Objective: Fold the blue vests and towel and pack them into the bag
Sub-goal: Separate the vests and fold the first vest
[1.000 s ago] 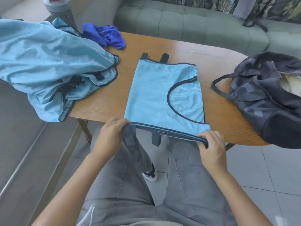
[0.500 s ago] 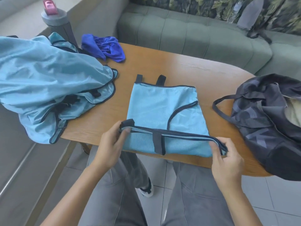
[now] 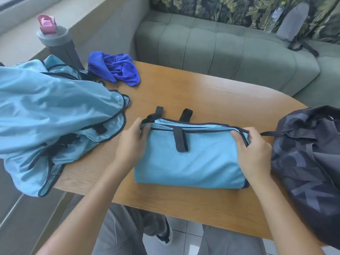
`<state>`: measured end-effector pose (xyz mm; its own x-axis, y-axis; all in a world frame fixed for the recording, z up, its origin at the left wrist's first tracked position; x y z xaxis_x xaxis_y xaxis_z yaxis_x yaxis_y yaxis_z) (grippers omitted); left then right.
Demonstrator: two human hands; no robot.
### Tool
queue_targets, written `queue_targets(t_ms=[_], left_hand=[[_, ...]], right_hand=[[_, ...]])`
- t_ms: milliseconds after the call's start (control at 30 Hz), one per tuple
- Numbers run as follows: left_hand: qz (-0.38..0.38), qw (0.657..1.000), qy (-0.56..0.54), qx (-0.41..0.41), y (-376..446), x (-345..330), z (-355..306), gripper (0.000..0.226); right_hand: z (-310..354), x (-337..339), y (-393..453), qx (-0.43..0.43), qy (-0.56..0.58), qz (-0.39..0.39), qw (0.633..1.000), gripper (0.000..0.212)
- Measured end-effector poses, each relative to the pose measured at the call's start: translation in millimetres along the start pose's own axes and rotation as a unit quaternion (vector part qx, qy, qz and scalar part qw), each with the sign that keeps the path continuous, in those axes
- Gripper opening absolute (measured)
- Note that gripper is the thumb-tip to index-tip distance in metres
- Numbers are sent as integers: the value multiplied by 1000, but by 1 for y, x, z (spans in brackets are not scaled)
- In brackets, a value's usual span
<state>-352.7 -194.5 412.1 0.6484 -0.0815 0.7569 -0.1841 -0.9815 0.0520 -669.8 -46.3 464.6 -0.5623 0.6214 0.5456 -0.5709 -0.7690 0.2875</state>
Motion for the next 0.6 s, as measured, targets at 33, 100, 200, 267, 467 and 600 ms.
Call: queue_targets(t_ms=[33,100,200,267,467,600], left_hand=[[-1,1000,17,0,8,-2,-1,26],[3,999,35,5,23,-9,-2,28],[15,999,50,12,42,-22,-2,25],[24,997,71,34,49,-33,3,22],[-124,976,178,-5,9,-22,-10,31],[-77,977,196,-34,-32,-46,-20,37]], right_hand=[[-3,-4,8,-2,-6,5,1000,19],[-14,-14,22,-10,-11,15,1000,20],[-36,-31,39,-26,-16,30,999,22],[-53,-42,44,-56,-20,44,997,26],[-50,-38,19,-11,-83,7,996,49],[-20,-39,-27,15,-41,5,999,25]])
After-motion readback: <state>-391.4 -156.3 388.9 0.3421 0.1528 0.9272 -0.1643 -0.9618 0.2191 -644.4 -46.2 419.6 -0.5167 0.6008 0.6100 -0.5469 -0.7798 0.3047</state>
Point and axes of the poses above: each hand's wrist, its own y-axis towards the middle knuckle, its own x-axis out of the back of the hand, z = x × y, the point moved 7 cm from there along y, towards the middle knuckle, and after that the axes turned 12 degrees about y, right-handed, at the moved point
